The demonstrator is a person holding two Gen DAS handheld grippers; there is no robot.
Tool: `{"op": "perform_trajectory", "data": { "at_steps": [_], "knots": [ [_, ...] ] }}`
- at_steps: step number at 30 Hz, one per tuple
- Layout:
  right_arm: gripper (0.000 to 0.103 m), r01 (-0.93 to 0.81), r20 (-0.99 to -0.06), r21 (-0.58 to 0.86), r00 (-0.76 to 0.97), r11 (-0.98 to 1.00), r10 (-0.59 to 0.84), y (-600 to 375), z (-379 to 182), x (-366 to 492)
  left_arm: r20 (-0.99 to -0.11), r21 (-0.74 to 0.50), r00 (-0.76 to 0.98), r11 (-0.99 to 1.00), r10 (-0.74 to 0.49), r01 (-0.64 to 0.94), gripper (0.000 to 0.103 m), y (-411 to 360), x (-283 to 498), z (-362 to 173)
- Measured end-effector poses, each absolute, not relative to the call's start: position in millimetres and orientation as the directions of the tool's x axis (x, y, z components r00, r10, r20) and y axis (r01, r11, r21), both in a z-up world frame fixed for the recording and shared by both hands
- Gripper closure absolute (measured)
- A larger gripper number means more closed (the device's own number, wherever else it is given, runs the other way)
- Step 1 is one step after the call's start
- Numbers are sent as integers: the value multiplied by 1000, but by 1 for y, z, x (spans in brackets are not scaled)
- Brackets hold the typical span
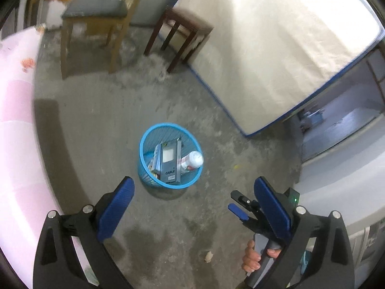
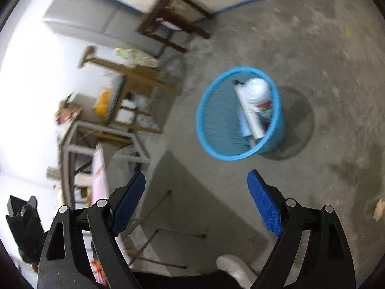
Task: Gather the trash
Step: 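Move both empty grippers back over the table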
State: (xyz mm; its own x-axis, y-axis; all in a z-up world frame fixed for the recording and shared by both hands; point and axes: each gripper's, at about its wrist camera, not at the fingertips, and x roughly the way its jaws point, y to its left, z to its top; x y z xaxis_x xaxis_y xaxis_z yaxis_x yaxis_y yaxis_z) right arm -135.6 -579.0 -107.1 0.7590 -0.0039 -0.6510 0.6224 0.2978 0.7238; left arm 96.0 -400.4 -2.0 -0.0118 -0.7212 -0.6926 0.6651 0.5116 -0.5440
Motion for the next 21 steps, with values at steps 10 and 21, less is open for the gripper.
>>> {"op": "perform_trajectory", "data": {
  "at_steps": [10,21],
  "knots": [
    [13,337,-528,771,813,540,246,-466,-26,-75,-573,-417,364,644,-734,642,6,-178,67,55],
    [13,27,-522,787,561,616,642,-279,-11,64,-500,-397,742,880,-446,261,6,74,42,40]
  ]
}}
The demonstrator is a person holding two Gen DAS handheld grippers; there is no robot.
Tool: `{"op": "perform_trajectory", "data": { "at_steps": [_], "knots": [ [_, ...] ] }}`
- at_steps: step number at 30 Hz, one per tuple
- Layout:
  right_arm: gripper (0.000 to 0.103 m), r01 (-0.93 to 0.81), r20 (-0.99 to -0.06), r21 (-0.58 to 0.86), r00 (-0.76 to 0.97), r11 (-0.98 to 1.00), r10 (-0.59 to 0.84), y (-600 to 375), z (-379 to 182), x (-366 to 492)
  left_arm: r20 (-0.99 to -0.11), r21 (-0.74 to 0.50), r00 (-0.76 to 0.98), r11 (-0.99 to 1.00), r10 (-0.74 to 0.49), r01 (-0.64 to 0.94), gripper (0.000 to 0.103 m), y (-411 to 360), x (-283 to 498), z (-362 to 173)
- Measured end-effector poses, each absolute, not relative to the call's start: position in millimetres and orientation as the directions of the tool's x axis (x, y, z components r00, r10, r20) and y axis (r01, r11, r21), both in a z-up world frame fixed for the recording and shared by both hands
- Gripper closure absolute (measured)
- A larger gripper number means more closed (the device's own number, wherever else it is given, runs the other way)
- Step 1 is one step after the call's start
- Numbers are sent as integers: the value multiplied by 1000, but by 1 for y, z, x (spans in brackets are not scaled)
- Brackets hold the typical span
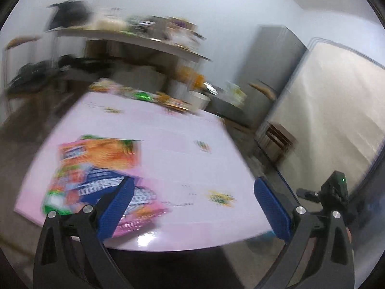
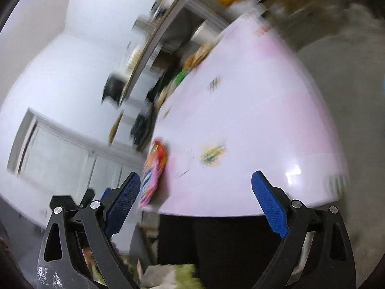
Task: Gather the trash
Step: 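Move both empty grippers back over the table, then grasp the green snack bag with the left gripper while the right gripper grasps the pink chip bag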
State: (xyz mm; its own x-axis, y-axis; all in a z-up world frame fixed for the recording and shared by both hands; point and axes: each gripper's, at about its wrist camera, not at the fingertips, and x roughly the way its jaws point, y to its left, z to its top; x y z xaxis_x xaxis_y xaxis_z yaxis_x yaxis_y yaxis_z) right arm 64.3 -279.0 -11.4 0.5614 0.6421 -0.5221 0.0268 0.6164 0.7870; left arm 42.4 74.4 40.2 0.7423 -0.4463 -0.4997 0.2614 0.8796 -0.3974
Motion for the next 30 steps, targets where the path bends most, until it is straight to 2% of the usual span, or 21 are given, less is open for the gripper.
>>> {"op": "perform_trajectory", "data": {
  "at_steps": [1,6,10,16,20,22,25,30],
  "knots": [
    [13,4,-527,791,512,612,678,-254,-14,81,-505,-407,755,887,-417,217,6,86,43,35],
    [13,-68,-554,792,339,607,760,-168,-23,132,-549,-439,774,897,-316,55,25,145,54,8],
    [13,-106,-579,782,241,614,779,-118,-31,162,-606,-423,761,904,-234,-58,46,169,76,-17],
    [14,-107,-631,754,157,648,760,-70,-46,198,-694,-438,675,890,-249,-122,78,193,103,-60],
    [19,-106,-650,744,112,659,752,-52,-55,210,-715,-454,637,884,-288,-110,88,197,104,-76],
    [23,-114,-656,740,96,663,748,-41,-57,218,-719,-448,631,889,-292,-99,89,195,101,-75],
    [35,-137,-674,724,63,676,736,-27,-58,218,-719,-459,623,883,-309,-92,90,196,99,-76],
    [69,-198,-722,671,44,714,690,-9,-52,216,-725,-474,610,874,-320,-105,92,196,99,-81]
  ]
}}
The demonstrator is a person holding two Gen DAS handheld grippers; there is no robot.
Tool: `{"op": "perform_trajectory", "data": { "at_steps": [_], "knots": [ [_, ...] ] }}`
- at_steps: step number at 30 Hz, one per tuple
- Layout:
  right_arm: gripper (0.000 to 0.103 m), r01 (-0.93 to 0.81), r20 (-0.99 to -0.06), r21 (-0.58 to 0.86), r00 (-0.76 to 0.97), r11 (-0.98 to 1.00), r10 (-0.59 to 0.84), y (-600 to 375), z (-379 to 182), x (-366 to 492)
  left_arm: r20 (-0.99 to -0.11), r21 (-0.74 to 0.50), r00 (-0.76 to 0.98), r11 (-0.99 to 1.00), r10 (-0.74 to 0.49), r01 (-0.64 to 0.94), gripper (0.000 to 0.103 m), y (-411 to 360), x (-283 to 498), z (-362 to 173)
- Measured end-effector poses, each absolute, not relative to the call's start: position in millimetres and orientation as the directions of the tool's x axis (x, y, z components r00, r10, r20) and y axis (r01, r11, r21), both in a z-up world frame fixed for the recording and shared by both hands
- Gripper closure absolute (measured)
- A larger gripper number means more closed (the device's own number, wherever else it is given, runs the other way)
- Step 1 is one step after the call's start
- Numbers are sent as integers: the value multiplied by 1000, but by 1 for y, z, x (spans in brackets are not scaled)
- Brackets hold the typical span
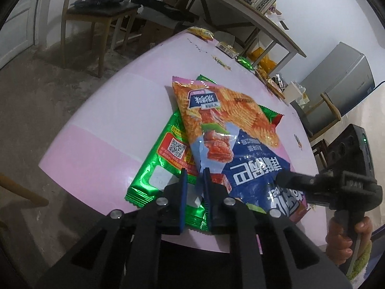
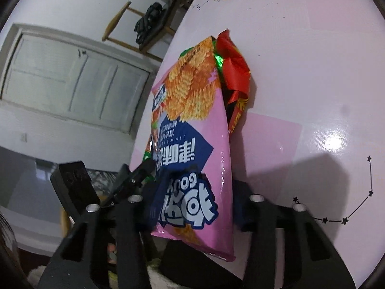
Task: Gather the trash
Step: 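Grasp the green snack bag with the left gripper while the right gripper grasps the pink chip bag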
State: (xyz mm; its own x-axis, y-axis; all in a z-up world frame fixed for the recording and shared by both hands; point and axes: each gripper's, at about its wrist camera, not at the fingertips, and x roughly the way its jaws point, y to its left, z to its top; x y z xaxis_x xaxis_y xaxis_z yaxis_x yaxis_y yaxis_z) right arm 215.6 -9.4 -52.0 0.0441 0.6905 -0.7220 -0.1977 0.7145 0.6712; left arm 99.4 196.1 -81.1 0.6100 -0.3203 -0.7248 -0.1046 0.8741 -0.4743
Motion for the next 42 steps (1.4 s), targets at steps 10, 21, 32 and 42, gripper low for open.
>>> {"op": "perform_trajectory", "data": {
  "at_steps": [10,21,32,42],
  "knots": [
    [96,-293,-754,588,138,754,642,-14,-25,199,-732,-463,608,880,-309,-110,94,194,96,-80],
    [99,-269,-770,517,268,812,579,-37,-13,193,-742,-461,581,884,-335,-79,94,177,71,-78],
    [100,-254,-791,496,260,830,553,-37,-27,191,-668,-588,559,809,-491,7,93,181,19,-67],
    [100,-261,-779,519,248,814,576,-40,-32,196,-733,-571,556,800,-392,-188,61,216,37,-78]
  ]
}}
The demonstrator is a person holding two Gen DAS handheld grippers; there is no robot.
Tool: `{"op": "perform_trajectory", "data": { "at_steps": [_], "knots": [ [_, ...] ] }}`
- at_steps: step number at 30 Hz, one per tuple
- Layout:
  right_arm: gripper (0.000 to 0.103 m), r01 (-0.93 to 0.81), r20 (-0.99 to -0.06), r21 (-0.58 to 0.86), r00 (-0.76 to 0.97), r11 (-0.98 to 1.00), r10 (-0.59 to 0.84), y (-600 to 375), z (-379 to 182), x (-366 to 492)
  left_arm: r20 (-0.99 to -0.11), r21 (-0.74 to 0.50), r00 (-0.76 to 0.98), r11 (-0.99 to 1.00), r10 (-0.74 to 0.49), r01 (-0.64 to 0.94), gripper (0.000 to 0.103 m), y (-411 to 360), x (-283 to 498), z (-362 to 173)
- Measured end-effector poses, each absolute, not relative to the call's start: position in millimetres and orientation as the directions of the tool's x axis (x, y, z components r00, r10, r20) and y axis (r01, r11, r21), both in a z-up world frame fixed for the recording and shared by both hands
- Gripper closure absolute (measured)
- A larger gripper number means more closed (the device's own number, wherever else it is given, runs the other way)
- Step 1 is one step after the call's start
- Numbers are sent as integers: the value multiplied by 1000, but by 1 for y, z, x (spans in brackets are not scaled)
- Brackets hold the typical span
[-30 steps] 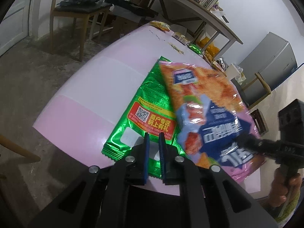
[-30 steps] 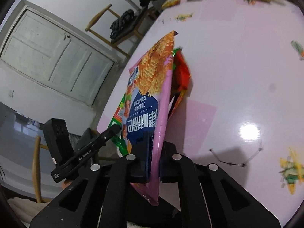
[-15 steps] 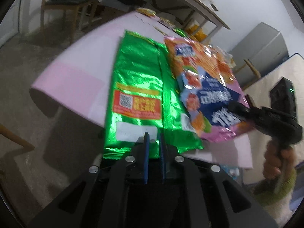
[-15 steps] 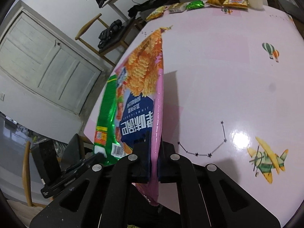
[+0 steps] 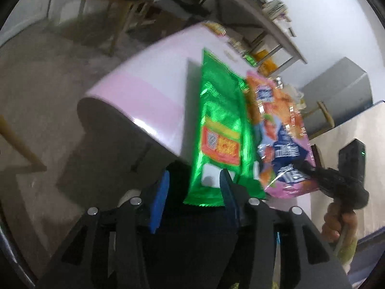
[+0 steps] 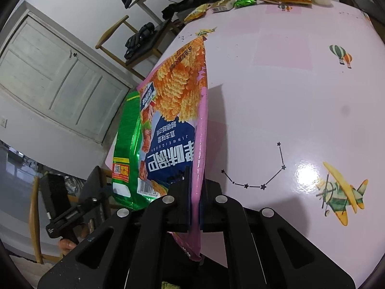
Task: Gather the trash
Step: 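Grasp the green snack bag with the left gripper while the right gripper grasps the pink chip bag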
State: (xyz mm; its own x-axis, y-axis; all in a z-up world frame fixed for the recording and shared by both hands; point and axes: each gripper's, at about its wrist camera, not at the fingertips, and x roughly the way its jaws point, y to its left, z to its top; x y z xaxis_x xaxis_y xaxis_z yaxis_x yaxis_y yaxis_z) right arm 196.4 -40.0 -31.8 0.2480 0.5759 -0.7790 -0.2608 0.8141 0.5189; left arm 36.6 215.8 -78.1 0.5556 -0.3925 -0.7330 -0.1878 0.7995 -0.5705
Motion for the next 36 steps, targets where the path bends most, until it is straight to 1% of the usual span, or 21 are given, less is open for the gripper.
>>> {"op": "perform_trajectory", "data": {
  "at_steps": [3,4,5,6,8,9,11,13,17,20,24,25,26,27,29,32,34,36],
  "knots": [
    [100,-260,-766,538,246,802,594,-48,-32,192,-740,-593,517,779,-429,-202,61,211,38,-91],
    [100,-259,-758,551,245,794,605,-49,-31,192,-734,-606,515,769,-442,-203,65,209,37,-93],
    [100,-260,-749,562,244,785,616,-51,-29,190,-727,-617,516,761,-454,-200,71,208,37,-95],
    [100,-262,-741,570,244,778,625,-52,-27,190,-728,-615,513,763,-455,-198,72,207,37,-95],
    [100,-272,-733,573,250,773,632,-53,-22,189,-728,-611,509,772,-459,-177,84,204,37,-93],
    [100,-278,-727,575,256,769,637,-54,-17,188,-725,-611,509,773,-463,-168,85,203,37,-92],
    [101,-288,-713,585,264,758,650,-55,-11,188,-728,-601,505,786,-464,-144,95,205,35,-88],
    [101,-295,-695,597,275,747,664,-57,-3,188,-738,-586,492,800,-462,-127,100,204,31,-86],
    [101,-300,-662,628,277,718,696,-58,2,188,-743,-592,458,799,-488,-110,101,203,20,-86],
    [101,-304,-672,623,262,720,692,-52,-5,186,-751,-590,439,800,-494,-109,101,201,11,-87],
    [101,-292,-714,599,226,746,662,-42,-25,185,-737,-613,421,785,-529,-88,97,197,2,-89],
    [101,-286,-733,582,221,761,644,-40,-33,185,-733,-618,420,782,-535,-82,94,196,0,-88],
    [101,-283,-742,572,220,769,633,-39,-35,185,-728,-623,419,779,-542,-75,85,197,-1,-88],
    [101,-280,-747,568,220,774,627,-39,-37,185,-726,-626,420,777,-545,-73,81,198,-1,-88],
    [101,-268,-745,578,211,771,632,-40,-41,187,-712,-637,441,767,-546,-78,65,205,-1,-86],
    [101,-272,-750,574,206,773,629,-42,-40,188,-679,-674,468,733,-565,-93,55,215,3,-85],
    [101,-274,-751,572,205,773,628,-41,-40,190,-660,-702,474,703,-583,-112,53,221,10,-87],
    [101,-272,-749,576,203,771,631,-40,-40,192,-653,-716,472,686,-592,-130,53,226,20,-92]
  ]
}}
